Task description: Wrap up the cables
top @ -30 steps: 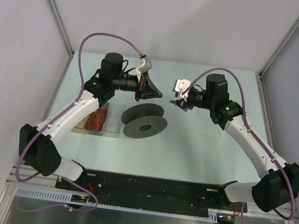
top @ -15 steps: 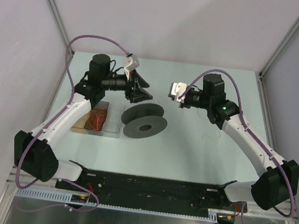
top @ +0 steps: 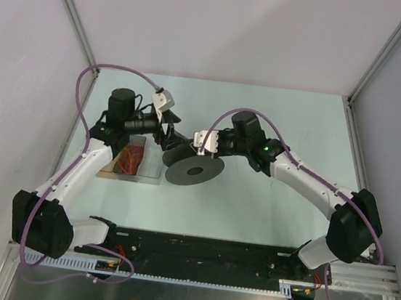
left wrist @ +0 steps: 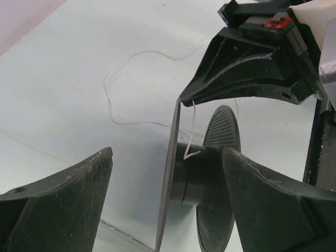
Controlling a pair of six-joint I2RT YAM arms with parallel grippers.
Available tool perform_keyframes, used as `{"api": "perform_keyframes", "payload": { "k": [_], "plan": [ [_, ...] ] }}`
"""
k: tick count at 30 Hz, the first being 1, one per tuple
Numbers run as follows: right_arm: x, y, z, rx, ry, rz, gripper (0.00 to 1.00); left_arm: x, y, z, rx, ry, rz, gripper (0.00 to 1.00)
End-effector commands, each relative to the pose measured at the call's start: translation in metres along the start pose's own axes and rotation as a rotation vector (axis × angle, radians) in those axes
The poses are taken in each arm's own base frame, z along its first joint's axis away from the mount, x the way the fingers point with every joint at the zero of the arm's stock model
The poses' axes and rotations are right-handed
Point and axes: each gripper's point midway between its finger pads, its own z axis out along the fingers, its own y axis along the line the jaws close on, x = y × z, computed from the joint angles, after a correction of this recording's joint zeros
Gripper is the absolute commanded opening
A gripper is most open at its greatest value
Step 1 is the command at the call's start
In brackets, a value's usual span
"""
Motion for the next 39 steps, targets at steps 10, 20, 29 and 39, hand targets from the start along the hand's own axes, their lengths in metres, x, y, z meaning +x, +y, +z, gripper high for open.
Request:
{"api": "perform_keyframes", "payload": {
  "k": [10, 20, 29, 39],
  "plan": [
    [-0.008, -0.016, 0.016, 0.104, 0.063, -0.064, 0.00, 0.040, 0.011, 0.015, 0.010, 0.083, 0.081, 0.87],
    [-0.012, -0.014, 0.021, 0.110, 0.066, -0.062, 0.00, 0.059, 0.010, 0.040, 0.056, 0.138, 0.089, 0.80],
    [-0.012, -0.013, 0.025, 0.119, 0.067, -0.052, 0.00, 0.060, 0.016, 0.052, 0.050, 0.136, 0.056, 0.55],
    [-0.014, -0.011, 0.027, 0.115, 0.067, -0.053, 0.00, 0.051, 0.020, 0.057, 0.017, 0.090, 0.047, 0.35]
  ]
}}
